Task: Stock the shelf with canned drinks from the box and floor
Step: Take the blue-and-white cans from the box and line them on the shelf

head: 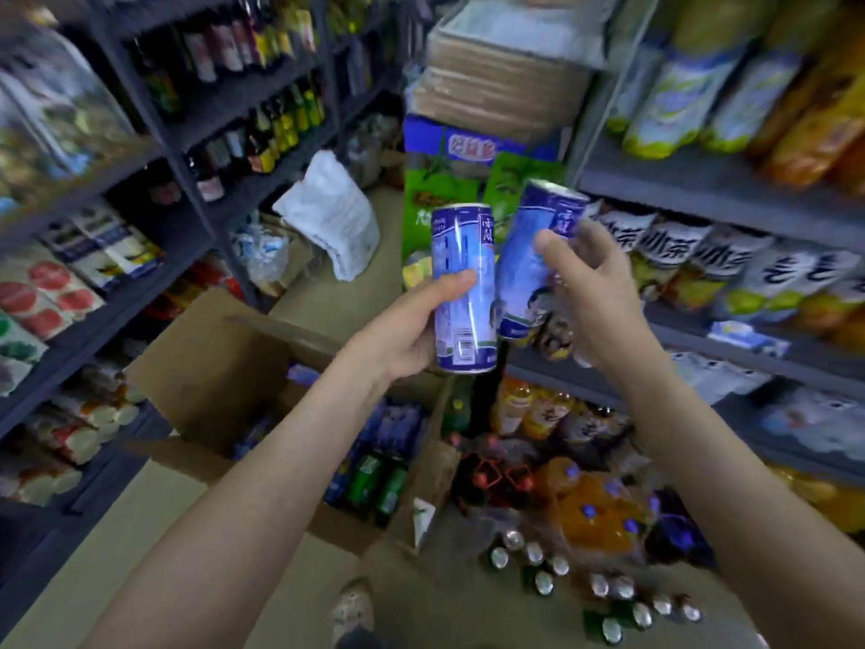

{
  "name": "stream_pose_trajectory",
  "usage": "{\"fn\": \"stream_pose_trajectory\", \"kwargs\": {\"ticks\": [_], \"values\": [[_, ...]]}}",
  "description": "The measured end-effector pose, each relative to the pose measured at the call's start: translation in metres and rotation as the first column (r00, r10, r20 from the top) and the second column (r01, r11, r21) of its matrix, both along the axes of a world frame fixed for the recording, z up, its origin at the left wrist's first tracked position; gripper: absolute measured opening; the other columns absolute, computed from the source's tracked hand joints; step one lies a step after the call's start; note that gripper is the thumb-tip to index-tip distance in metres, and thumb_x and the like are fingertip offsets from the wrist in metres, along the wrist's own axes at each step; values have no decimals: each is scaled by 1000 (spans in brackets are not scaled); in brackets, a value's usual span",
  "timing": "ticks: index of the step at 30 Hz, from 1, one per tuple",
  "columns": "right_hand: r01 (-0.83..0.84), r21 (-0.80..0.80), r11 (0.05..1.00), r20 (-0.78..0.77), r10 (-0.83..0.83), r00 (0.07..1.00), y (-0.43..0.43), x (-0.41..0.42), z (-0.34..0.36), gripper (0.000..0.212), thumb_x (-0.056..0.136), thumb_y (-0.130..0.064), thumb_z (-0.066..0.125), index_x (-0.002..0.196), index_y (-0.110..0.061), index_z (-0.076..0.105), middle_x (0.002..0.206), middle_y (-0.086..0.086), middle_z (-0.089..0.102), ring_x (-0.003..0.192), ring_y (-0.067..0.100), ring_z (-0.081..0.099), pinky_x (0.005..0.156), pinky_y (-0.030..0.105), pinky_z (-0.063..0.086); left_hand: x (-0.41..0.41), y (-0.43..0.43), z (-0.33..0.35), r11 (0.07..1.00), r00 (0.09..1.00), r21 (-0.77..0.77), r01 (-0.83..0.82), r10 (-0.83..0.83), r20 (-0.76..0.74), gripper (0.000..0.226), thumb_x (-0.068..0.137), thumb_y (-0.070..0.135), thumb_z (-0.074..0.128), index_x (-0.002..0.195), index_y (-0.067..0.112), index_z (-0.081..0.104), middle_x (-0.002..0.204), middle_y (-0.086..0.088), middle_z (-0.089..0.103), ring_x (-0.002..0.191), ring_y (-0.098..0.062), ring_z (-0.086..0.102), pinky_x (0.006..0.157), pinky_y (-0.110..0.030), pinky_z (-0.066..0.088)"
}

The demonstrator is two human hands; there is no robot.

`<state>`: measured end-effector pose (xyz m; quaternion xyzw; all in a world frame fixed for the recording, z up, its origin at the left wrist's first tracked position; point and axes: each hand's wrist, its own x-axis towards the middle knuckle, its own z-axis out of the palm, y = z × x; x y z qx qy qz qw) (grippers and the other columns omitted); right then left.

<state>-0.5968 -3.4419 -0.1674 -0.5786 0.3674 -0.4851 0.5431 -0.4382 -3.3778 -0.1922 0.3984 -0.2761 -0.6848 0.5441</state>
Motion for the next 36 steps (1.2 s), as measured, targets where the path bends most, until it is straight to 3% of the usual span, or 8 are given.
{"fn": "stream_pose_trajectory", "kwargs": {"ticks": [2,6,13,17,27,32,34,36], "values": [[38,-34,999,62,-36,997,1,-23,23,26,89,-20,63,111,-8,57,92,-5,65,86,10,61,75,27,50,-40,-8,22,998,998,-57,7,-11,-69,66,50,28,85,110,13,61,103,-9,71,91,-23,67,90,-40,52],[25,-120,993,116,-11,993,-4,-75,65,29,87,-20,61,113,-9,55,103,4,67,95,16,62,84,34,53,-96,-21,66,989,984,-129,74,-93,-149,86,35,35,94,111,10,63,110,-14,69,95,-26,68,83,-39,56],[-25,-243,970,-30,18,999,-15,-144,138,24,89,-16,63,112,-11,58,105,5,69,89,14,66,66,21,52,-137,-40,141,951,988,-268,151,-142,55,29,79,26,61,104,13,60,92,-6,74,82,-19,71,77,-34,58],[77,-305,949,-1,-82,997,-30,-156,169,35,79,-20,73,109,-6,63,106,8,71,97,20,66,85,35,55,-145,-55,173,907,964,-360,217,-141,226,28,75,20,67,102,16,60,86,-2,74,77,-15,70,75,-32,57],[272,-392,879,23,-286,958,-130,-137,248,40,79,-25,75,112,-6,64,104,8,71,91,19,68,76,30,55,-88,-145,260,796,901,-578,178,105,422,42,64,22,79,103,19,62,88,8,73,85,-10,67,94,-35,48],[369,-415,832,-37,-421,906,-198,-107,277,31,80,-27,75,103,-11,64,100,6,70,80,13,66,60,19,50,-62,-203,293,757,884,-638,143,192,426,10,85,12,63,94,16,64,86,3,71,74,-9,67,72,-25,55],[408,-416,813,-57,-471,880,-225,-98,281,27,78,-28,76,97,-14,63,97,4,70,84,17,67,72,30,56,-55,-226,300,741,865,-659,129,241,441,16,83,13,67,99,14,65,90,0,70,74,-10,67,61,-20,52],[435,-417,798,-85,-511,856,-251,-93,281,28,76,-28,78,95,-14,63,94,4,70,89,21,67,83,40,56,-51,-247,306,732,860,-673,108,271,433,25,79,14,72,103,11,66,97,-3,71,84,-15,68,71,-25,54]]}}
